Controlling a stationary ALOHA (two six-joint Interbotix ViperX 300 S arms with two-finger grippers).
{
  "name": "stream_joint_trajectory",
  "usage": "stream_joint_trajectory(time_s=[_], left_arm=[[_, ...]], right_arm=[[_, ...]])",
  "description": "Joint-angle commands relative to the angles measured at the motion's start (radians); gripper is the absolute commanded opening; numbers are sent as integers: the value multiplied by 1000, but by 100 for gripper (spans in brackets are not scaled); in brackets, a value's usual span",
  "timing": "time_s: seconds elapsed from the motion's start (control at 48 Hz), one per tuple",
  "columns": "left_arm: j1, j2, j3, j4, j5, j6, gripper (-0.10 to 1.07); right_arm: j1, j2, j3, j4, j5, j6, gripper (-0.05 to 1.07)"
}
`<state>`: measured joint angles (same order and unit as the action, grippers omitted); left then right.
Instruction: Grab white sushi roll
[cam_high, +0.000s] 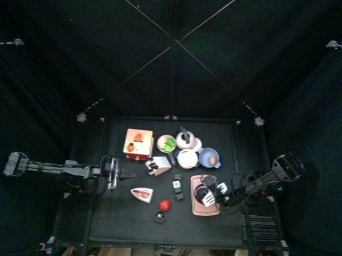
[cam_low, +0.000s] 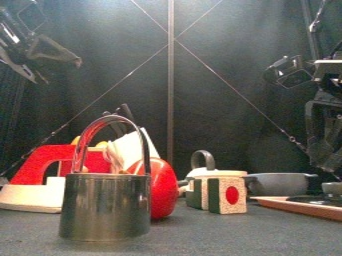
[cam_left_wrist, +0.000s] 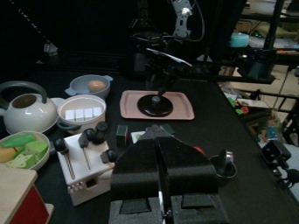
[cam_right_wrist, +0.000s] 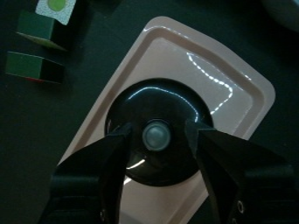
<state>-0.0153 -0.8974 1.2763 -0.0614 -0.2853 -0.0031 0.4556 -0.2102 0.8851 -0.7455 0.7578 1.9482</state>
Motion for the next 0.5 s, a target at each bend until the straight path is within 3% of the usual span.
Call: stream_joint_trajectory(time_s=[0.0, 0.167, 0.479], left_arm=[[2, 5, -14, -2, -5, 0, 0], [2, 5, -12, -2, -5, 2, 0], [5, 5, -12, -6, -3, 0, 0]], right_arm=[[-29, -11, -48, -32, -11, -3, 86], [-87, -18, -101, -121, -14, -2, 86], [-285, 18, -196, -175, -26, -17, 86]])
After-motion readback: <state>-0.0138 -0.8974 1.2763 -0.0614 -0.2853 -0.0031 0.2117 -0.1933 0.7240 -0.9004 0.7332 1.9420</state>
